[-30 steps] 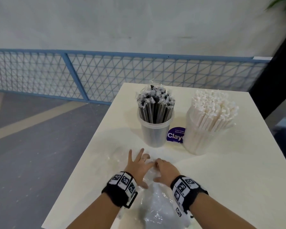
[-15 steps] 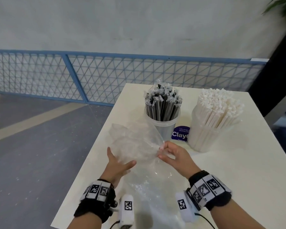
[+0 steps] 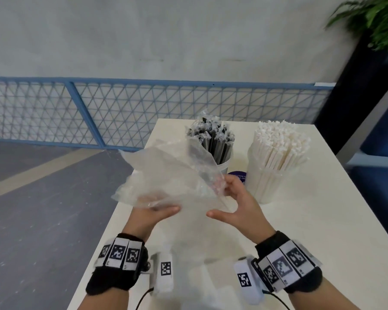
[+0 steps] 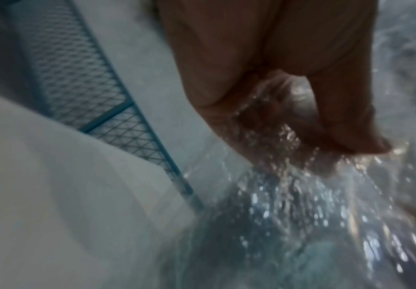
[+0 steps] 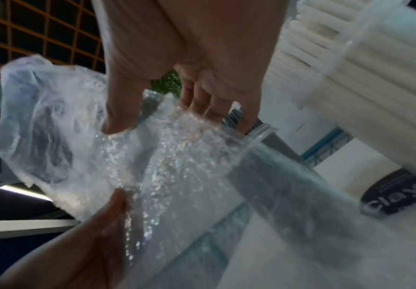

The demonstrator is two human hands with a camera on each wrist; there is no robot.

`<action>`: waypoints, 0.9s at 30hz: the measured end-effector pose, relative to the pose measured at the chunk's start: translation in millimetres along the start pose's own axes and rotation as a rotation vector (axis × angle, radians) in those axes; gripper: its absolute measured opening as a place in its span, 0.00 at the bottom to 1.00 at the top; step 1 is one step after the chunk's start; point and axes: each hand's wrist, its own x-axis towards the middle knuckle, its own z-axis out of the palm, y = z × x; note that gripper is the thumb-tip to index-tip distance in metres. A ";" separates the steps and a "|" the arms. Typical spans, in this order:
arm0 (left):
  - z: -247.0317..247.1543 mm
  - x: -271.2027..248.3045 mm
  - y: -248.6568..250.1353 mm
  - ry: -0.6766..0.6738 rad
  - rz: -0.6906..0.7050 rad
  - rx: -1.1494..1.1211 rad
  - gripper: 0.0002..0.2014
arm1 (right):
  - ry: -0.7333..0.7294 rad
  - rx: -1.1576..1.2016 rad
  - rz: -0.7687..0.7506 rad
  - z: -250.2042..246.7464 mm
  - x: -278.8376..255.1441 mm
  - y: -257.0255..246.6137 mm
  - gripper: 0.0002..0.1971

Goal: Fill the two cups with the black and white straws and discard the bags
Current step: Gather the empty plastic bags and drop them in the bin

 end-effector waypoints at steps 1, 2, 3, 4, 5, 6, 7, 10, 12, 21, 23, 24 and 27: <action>6.5 0.6 6.1 0.004 0.030 0.065 0.21 | 0.059 0.030 0.007 0.2 -0.1 1.5 0.33; 13.4 1.2 10.7 0.024 0.065 0.148 0.11 | 0.097 0.057 0.026 0.7 -0.2 3.0 0.32; 18.4 3.5 11.3 0.033 0.101 0.223 0.10 | 0.113 0.075 0.046 1.4 -0.2 4.0 0.28; 22.6 6.3 10.0 0.047 0.122 0.266 0.13 | 0.119 0.084 0.063 2.3 0.1 3.9 0.23; 26.8 7.5 10.3 0.068 0.121 0.268 0.16 | 0.120 0.092 0.071 3.2 0.3 3.5 0.19; 28.2 8.6 10.3 0.092 0.118 0.248 0.15 | 0.122 0.112 0.080 4.0 0.1 2.8 0.16; 28.3 9.0 9.6 0.094 0.113 0.218 0.13 | 0.130 0.149 0.090 4.2 -0.6 3.1 0.15; 29.1 0.2 10.8 -0.064 0.112 0.163 0.12 | 0.219 0.342 0.089 -2.5 -5.2 4.6 0.11; 35.6 -5.0 12.4 -0.139 0.156 0.172 0.11 | 0.312 0.425 0.062 -9.8 -9.3 3.6 0.15; 82.1 -5.6 24.7 -0.290 0.610 0.431 0.30 | 0.678 0.266 -0.004 -42.6 -24.1 0.8 0.21; 91.3 -7.4 28.4 -0.388 0.683 0.581 0.24 | 0.669 0.211 0.025 -50.8 -27.5 0.1 0.16; 95.1 -7.7 31.4 -0.433 0.667 0.639 0.24 | 0.644 0.178 0.048 -54.5 -29.3 0.2 0.12; 103.0 -5.9 40.1 -0.540 0.590 0.667 0.27 | 0.525 0.116 0.118 -67.2 -38.1 0.3 0.06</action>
